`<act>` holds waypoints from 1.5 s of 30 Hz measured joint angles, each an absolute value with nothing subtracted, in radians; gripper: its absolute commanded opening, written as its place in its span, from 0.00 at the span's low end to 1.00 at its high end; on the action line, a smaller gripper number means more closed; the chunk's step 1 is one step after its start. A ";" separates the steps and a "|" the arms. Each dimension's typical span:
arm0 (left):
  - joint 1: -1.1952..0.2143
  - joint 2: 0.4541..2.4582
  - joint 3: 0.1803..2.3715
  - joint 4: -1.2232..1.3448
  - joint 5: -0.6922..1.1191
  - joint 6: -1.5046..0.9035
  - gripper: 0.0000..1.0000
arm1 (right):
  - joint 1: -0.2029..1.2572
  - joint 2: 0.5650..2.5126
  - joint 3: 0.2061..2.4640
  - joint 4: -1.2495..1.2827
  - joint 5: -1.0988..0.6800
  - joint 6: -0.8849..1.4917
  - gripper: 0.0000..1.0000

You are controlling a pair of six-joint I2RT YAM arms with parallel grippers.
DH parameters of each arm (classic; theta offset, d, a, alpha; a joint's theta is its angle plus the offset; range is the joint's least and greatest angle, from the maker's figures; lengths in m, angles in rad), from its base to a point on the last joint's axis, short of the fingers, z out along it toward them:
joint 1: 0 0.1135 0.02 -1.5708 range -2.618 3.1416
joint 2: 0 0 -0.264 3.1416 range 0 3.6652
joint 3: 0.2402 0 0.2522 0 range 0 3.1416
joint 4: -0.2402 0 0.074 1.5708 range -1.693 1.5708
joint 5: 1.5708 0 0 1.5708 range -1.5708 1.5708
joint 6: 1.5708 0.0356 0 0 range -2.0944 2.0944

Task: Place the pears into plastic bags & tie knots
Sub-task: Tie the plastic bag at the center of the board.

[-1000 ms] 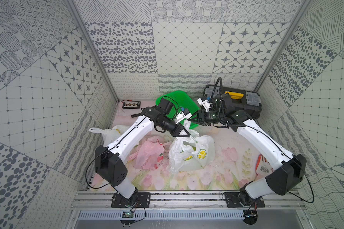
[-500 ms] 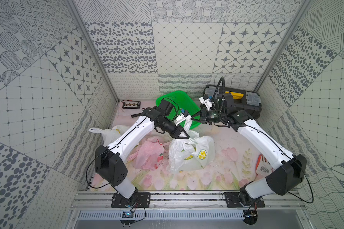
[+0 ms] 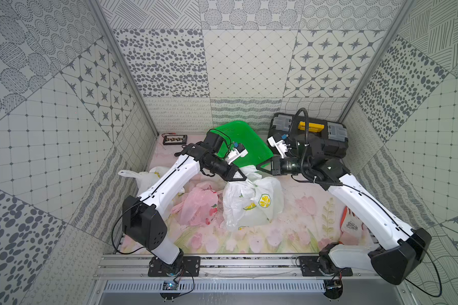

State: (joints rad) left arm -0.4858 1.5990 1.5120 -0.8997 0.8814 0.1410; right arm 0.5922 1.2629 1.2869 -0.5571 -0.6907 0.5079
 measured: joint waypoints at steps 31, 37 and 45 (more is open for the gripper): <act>-0.479 1.632 1.522 -0.995 0.889 0.005 0.00 | 0.849 1.361 1.139 -0.364 -0.511 0.067 0.00; -0.487 1.632 1.530 -1.045 0.868 0.023 0.00 | 0.850 1.449 1.221 -0.458 -0.524 0.020 0.00; -0.482 1.636 1.530 -0.966 0.774 0.040 0.00 | 0.905 1.500 1.306 -0.505 -0.171 -0.002 0.00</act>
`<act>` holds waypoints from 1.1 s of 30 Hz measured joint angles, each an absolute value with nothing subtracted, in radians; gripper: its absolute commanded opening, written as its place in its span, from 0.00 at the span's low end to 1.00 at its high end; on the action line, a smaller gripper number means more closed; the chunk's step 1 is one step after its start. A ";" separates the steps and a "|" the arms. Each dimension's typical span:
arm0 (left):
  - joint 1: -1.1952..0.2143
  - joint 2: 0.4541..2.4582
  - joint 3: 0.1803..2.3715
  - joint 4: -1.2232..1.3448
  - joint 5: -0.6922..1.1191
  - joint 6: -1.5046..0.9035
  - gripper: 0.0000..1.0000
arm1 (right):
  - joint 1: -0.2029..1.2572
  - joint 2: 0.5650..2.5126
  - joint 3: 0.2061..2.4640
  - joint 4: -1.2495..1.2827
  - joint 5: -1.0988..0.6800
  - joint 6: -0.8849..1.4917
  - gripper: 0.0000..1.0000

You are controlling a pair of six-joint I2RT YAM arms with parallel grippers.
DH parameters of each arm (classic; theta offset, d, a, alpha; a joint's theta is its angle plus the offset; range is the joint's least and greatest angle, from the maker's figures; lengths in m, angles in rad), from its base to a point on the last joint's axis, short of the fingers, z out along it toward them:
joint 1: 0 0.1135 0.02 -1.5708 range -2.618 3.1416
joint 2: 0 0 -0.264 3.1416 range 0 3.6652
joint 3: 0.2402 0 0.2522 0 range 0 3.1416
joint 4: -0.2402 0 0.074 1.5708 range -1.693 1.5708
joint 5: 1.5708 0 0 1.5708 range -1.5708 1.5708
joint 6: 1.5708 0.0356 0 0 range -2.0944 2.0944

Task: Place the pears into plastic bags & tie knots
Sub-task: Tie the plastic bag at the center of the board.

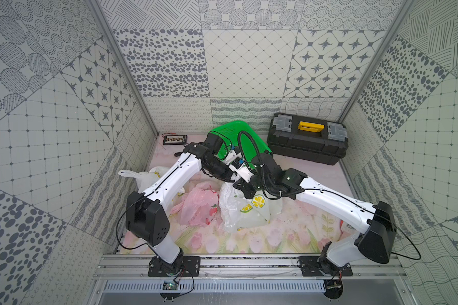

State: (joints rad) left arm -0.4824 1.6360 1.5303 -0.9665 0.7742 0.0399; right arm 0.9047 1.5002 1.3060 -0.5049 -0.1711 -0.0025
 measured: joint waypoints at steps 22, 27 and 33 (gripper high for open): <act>-0.392 1.547 1.498 -0.928 0.878 0.094 0.42 | 0.889 1.433 1.177 -0.440 -0.147 -0.033 0.00; -0.386 1.533 1.457 -0.927 0.917 0.102 0.50 | 0.878 1.433 1.177 -0.444 -0.181 -0.012 0.00; -0.387 1.536 1.431 -0.940 0.919 0.115 0.54 | 0.866 1.431 1.176 -0.445 -0.209 -0.005 0.00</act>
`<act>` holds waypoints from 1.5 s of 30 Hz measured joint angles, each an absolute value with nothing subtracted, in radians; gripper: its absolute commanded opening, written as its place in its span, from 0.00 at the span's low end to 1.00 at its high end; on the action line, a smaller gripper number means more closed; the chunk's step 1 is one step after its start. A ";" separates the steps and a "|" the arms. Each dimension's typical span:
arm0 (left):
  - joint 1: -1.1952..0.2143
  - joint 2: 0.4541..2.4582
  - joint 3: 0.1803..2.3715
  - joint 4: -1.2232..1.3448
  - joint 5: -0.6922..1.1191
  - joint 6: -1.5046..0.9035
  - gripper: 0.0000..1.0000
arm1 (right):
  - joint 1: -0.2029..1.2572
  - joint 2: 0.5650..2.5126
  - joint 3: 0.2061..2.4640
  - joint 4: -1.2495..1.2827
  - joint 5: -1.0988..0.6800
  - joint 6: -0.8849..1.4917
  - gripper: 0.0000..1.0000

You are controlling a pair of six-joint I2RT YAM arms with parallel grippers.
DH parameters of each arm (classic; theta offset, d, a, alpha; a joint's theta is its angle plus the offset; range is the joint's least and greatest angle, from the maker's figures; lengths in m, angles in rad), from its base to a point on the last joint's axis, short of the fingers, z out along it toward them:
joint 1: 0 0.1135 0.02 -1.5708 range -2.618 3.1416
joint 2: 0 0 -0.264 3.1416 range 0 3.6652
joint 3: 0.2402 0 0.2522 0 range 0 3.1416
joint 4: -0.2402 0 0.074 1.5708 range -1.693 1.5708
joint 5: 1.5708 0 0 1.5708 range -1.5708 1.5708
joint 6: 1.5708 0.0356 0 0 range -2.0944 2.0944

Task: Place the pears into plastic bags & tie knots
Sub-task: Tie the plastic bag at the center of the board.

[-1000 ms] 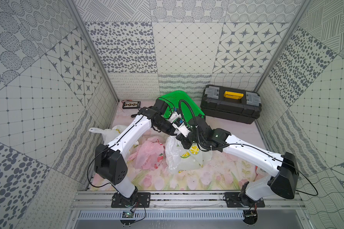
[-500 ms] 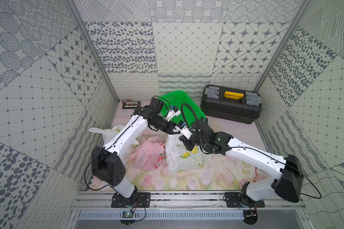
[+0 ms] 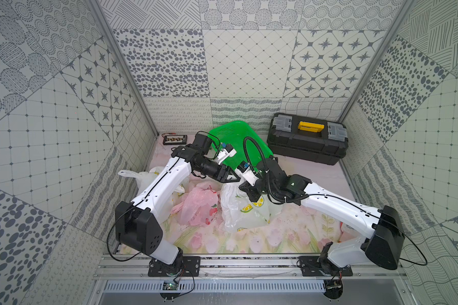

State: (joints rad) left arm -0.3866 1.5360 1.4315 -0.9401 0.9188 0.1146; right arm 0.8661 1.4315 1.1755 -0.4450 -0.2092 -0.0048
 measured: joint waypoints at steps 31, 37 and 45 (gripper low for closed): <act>-0.388 1.556 1.473 -0.947 0.856 0.088 0.00 | 0.831 1.432 1.171 -0.484 -0.284 -0.023 0.00; -0.393 1.556 1.473 -0.949 0.857 0.088 0.00 | 0.778 1.431 1.164 -0.462 -0.235 -0.021 0.00; -0.404 1.556 1.473 -0.949 0.857 0.094 0.28 | 0.800 1.431 1.121 -0.394 -0.140 0.023 0.00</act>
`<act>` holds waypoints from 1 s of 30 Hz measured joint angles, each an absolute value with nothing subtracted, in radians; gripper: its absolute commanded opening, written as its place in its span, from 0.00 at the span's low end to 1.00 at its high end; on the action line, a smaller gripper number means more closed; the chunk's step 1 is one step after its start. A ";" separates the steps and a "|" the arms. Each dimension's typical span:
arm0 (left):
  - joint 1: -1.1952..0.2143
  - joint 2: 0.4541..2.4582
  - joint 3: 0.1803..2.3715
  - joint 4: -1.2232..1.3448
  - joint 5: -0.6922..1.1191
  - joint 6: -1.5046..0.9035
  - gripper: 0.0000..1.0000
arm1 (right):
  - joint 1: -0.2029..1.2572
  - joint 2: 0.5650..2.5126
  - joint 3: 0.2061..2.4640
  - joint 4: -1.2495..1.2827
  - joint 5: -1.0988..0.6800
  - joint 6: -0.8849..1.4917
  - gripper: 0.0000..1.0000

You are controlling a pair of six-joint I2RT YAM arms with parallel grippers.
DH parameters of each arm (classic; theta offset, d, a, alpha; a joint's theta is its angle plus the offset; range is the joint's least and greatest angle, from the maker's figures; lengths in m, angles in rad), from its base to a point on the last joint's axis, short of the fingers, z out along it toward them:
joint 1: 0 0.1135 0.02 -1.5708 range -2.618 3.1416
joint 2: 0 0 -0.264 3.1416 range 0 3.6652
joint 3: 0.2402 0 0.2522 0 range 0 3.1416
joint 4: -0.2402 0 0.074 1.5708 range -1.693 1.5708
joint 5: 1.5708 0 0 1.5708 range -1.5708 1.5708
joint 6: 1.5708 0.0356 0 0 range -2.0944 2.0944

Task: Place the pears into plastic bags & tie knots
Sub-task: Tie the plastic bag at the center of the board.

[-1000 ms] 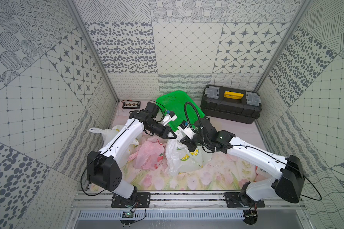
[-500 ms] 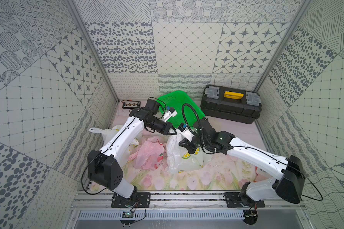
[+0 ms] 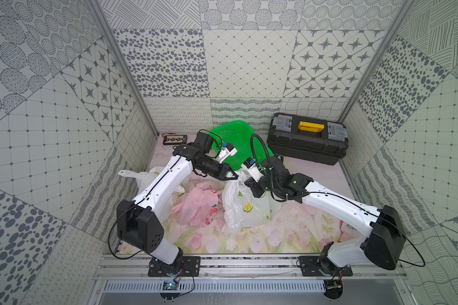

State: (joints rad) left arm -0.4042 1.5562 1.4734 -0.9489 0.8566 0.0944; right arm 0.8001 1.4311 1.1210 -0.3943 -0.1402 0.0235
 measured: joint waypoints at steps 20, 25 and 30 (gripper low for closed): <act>-0.453 1.671 1.494 -0.931 0.811 0.096 0.44 | 0.827 1.436 1.114 -0.387 -0.194 0.033 0.00; -0.454 1.687 1.504 -0.916 0.803 0.083 0.39 | 0.844 1.454 1.116 -0.402 -0.200 0.022 0.00; -0.463 1.700 1.503 -0.898 0.799 0.060 0.25 | 0.848 1.467 1.118 -0.414 -0.195 0.018 0.00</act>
